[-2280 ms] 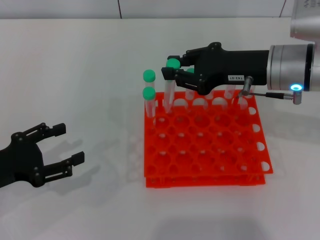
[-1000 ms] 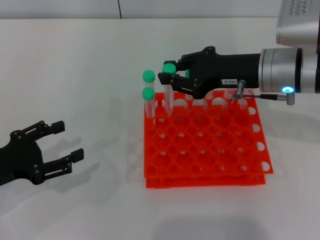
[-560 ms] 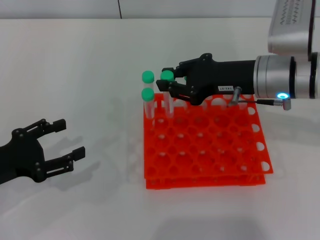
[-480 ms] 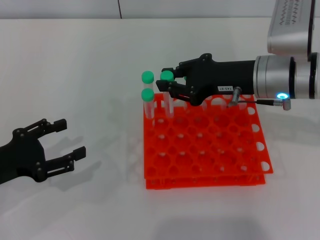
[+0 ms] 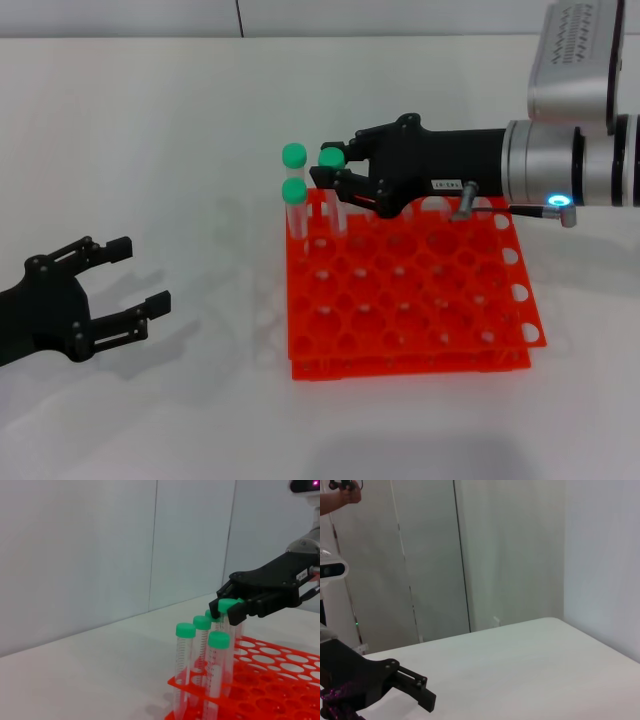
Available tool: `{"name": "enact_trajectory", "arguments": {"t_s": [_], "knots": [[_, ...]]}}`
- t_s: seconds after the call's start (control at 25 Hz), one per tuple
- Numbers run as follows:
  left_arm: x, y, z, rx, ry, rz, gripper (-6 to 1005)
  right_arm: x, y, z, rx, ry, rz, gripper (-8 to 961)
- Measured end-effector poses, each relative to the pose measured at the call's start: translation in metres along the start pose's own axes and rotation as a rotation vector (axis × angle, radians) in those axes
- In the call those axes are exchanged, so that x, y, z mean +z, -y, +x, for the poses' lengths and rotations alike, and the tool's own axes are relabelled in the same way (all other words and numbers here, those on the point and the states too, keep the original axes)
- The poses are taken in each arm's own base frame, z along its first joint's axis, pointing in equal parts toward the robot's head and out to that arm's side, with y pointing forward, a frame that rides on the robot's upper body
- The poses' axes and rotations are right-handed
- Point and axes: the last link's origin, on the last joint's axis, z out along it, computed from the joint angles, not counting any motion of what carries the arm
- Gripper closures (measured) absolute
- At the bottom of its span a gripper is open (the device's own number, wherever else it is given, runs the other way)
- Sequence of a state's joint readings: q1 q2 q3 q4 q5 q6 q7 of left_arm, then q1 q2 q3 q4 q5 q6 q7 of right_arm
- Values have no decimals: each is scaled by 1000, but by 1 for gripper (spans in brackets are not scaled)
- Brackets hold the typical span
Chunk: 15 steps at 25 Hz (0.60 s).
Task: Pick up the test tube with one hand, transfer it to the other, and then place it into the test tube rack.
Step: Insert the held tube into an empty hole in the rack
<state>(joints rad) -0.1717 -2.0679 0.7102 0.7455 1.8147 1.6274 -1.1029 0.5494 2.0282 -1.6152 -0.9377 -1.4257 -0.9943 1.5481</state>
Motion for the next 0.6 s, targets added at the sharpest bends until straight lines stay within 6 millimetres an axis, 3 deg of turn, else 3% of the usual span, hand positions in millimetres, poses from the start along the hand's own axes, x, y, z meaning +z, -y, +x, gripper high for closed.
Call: {"name": "enact_trajectory", "arguments": {"t_s": [0.6], "knots": [[1, 2, 0, 2, 3, 6, 170, 1, 1, 7, 4, 6, 12, 698]]}}
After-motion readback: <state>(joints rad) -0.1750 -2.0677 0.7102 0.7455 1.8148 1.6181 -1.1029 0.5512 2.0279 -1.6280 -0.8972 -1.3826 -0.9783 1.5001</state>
